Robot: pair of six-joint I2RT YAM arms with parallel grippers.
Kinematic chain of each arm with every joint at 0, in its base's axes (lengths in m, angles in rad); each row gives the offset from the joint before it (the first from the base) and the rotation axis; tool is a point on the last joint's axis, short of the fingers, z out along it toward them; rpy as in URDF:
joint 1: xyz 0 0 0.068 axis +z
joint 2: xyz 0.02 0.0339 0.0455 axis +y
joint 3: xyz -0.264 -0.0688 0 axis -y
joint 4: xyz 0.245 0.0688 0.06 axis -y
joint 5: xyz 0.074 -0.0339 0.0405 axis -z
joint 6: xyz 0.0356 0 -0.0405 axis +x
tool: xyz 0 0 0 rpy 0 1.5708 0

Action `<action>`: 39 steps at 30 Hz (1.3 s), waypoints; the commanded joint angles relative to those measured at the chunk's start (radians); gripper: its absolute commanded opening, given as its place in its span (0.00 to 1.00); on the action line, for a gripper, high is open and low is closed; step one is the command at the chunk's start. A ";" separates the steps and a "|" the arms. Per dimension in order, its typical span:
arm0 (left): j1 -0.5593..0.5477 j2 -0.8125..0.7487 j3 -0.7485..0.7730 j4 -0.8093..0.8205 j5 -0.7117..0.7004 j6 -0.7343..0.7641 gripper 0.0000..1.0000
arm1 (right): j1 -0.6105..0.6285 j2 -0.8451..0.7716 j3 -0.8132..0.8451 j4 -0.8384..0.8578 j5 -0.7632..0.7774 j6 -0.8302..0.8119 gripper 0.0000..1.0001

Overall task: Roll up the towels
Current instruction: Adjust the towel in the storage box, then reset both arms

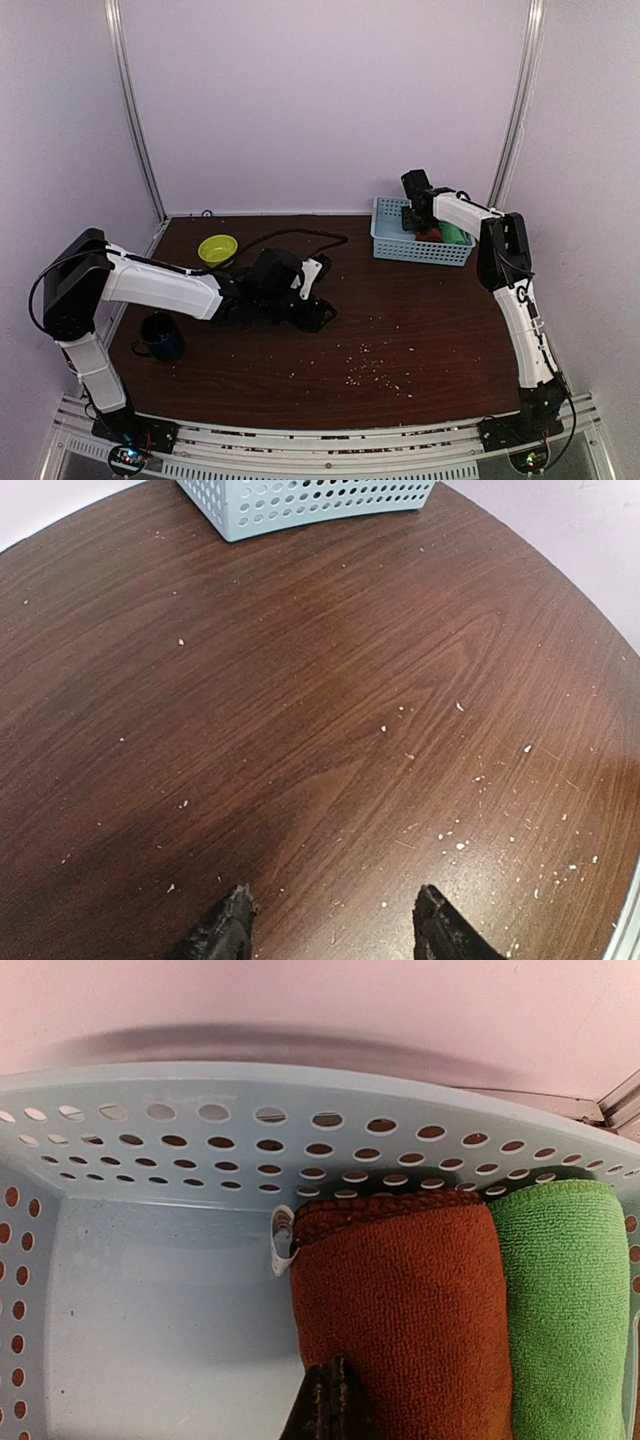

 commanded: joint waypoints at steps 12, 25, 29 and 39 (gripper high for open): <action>0.009 -0.042 0.101 -0.113 -0.157 0.136 0.61 | -0.006 -0.379 -0.132 0.099 -0.119 -0.022 0.00; 0.267 -0.206 0.184 -0.264 -0.193 0.165 0.87 | -0.052 -0.878 -0.759 0.369 -0.470 -0.186 0.44; 0.315 -0.218 0.258 -0.321 -0.262 0.196 0.90 | -0.066 -1.052 -0.976 0.491 -0.533 -0.188 0.62; 0.388 -0.245 0.444 -0.388 -0.427 0.306 0.93 | -0.092 -1.274 -1.040 0.467 -0.315 -0.063 1.00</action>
